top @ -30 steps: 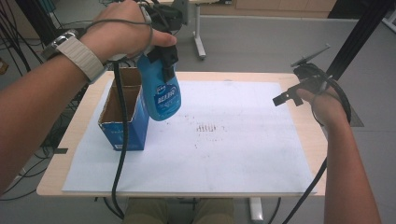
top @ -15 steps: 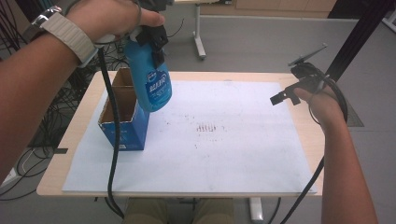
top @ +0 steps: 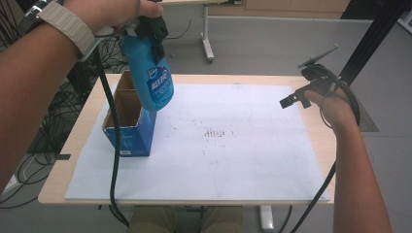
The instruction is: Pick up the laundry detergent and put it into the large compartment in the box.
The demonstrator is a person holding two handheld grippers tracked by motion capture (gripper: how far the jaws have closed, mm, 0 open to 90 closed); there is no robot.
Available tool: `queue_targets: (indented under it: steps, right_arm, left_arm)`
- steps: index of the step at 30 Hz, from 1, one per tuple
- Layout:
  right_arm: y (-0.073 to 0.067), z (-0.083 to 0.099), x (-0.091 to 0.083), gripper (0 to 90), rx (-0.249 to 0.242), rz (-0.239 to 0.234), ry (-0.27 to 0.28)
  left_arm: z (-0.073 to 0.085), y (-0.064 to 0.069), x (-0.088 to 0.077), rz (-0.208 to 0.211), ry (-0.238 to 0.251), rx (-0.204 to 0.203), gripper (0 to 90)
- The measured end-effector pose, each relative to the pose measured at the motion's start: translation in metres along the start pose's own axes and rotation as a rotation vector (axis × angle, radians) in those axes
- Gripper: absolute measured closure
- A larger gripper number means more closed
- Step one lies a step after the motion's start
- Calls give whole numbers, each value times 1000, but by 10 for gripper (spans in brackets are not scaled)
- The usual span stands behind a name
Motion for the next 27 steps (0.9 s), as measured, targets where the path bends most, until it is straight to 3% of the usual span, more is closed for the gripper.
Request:
queue_targets:
  steps: [12,27]
  right_arm:
    - [4,3,2,57,6,-9,3]
    - [4,0,6,56,-2,-17,-5]
  left_arm:
    - [4,-25,-3,20,11,-107,382]
    - [8,-45,1,48,15,-242,381]
Point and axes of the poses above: each handheld gripper's, and its own axes: x roughly forward along the jaws, z roughly out of its underside, y roughly to its right, the point moved 7 cm from there along x, roughly forward along the jaws, and after that the axes turned 11 degrees about -y, right-handed, at the moved point
